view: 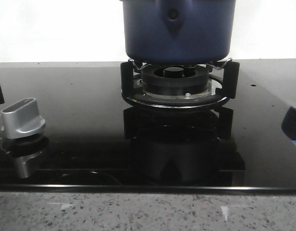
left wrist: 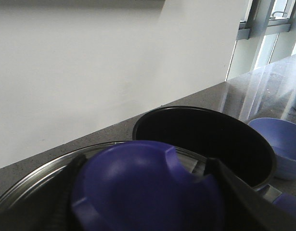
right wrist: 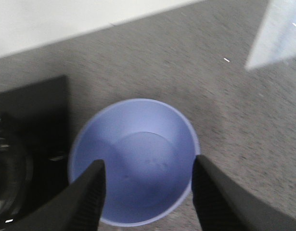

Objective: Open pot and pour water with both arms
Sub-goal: 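Lower the right gripper onto the light blue bowl rim and grasp it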

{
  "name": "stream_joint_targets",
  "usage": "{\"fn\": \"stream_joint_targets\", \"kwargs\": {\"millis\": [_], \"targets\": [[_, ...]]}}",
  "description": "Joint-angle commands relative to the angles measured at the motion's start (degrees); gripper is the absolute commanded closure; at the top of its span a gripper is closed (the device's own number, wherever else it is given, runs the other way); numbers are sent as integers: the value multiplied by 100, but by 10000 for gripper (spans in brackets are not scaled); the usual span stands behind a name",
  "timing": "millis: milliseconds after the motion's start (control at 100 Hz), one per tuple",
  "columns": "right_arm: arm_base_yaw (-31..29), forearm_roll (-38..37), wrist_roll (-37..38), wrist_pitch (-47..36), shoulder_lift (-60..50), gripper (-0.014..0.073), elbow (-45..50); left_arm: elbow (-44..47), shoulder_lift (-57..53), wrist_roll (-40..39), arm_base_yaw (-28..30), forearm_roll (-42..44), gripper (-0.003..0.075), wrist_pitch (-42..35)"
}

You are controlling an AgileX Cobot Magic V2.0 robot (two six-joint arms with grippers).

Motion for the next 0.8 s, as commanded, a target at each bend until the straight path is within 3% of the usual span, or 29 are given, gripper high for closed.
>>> {"fn": "stream_joint_targets", "kwargs": {"millis": [0,240,790], "targets": [[-200,-245,133,52,321,230,-286,-188,-203,14,-5,-493,456,210],[-1046,798,133,343,1176,230,-284,-188,-203,14,-5,-537,456,257],[-1216,1099,-25,477,2160,230,-242,-188,-203,14,-5,-810,456,380]]}}
